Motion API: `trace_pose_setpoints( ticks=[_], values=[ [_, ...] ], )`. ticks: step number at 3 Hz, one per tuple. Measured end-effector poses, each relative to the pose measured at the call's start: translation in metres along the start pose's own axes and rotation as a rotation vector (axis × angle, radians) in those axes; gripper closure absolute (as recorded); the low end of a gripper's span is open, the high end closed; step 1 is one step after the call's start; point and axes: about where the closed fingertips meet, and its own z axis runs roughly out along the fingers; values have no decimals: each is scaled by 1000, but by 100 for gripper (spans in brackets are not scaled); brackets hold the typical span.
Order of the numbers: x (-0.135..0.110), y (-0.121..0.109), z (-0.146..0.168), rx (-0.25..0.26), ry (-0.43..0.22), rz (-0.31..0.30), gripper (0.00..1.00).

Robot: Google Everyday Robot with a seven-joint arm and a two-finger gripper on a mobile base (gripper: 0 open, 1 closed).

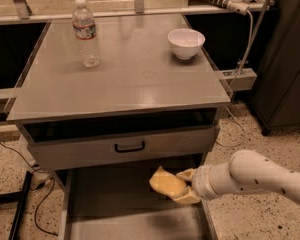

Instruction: Place sponge into middle drawer

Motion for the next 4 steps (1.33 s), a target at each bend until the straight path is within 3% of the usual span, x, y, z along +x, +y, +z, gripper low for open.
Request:
trace_pose_setpoints(
  ticks=[1, 2, 3, 4],
  values=[
    [26, -1, 33, 17, 1, -13, 100],
    [27, -1, 39, 10, -1, -9, 100],
    [34, -1, 70, -9, -5, -35, 100],
    [40, 3, 102, -12, -45, -126, 100]
  ],
)
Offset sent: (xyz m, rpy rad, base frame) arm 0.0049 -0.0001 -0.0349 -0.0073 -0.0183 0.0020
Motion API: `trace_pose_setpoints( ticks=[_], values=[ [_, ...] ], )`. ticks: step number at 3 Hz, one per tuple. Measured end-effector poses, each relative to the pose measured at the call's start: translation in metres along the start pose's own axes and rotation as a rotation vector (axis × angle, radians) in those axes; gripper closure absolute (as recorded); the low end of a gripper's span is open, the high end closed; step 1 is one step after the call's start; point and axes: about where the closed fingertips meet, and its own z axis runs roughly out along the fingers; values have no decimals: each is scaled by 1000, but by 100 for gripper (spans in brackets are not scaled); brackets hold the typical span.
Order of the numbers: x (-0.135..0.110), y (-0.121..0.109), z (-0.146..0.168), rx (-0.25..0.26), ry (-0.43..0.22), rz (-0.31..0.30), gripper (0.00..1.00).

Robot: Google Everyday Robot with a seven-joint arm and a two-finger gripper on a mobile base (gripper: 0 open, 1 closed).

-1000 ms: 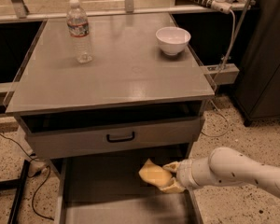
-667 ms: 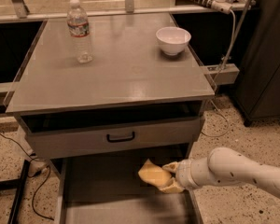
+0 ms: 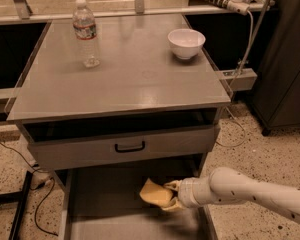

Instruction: Place sponge into middle drawer

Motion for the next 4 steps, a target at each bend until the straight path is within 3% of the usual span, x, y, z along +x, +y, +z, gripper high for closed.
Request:
trace_pose_setpoints(
  ticks=[1, 2, 4],
  values=[
    [4, 9, 20, -8, -28, -99, 100],
    [9, 23, 38, -62, -56, -151, 100],
    [33, 49, 78, -241, -62, -151, 100]
  ],
)
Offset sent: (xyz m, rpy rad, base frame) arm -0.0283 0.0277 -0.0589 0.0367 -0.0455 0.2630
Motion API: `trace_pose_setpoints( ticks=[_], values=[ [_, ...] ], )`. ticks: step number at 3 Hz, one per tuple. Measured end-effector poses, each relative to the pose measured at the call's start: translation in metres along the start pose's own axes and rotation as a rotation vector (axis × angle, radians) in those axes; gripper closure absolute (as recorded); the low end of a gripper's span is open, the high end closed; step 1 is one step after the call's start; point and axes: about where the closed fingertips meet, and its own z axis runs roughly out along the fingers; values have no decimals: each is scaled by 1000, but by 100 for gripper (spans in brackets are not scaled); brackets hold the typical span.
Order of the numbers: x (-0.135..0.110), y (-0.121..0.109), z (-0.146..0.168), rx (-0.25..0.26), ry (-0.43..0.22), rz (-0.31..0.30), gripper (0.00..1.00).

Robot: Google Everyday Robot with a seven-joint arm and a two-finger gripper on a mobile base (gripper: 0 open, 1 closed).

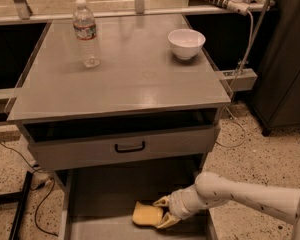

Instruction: Place sponge into middle drawer

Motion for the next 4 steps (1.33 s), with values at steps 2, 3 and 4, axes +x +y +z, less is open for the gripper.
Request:
trace_pose_setpoints(
  ticks=[2, 3, 4],
  values=[
    [0, 1, 2, -6, 1, 0, 59],
    [0, 1, 2, -7, 0, 0, 35],
    [0, 1, 2, -7, 0, 0, 12]
  ],
)
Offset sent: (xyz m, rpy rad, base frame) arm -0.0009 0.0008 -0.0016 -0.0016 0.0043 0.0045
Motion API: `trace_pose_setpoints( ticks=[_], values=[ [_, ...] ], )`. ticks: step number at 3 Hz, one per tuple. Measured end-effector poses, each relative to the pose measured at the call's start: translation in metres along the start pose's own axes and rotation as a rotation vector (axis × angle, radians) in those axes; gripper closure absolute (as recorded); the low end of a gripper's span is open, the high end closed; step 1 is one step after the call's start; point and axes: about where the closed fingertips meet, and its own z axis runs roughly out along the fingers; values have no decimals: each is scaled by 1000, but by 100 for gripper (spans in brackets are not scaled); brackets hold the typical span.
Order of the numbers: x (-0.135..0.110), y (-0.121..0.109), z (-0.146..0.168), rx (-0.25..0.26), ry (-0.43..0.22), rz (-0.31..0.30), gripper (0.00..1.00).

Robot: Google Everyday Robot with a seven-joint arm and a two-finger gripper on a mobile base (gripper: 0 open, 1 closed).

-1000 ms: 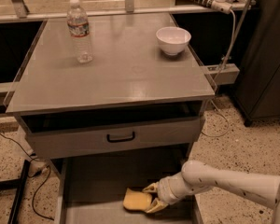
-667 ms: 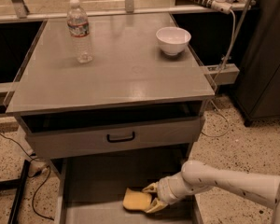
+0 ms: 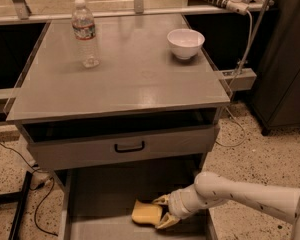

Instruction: Place sponge into middle drawer

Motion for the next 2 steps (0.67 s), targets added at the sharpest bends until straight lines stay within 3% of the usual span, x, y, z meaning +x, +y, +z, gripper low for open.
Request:
trace_pose_setpoints(
  ticks=[1, 2],
  values=[
    [0, 0, 0, 0, 0, 0, 0],
    [0, 0, 0, 0, 0, 0, 0]
  ],
)
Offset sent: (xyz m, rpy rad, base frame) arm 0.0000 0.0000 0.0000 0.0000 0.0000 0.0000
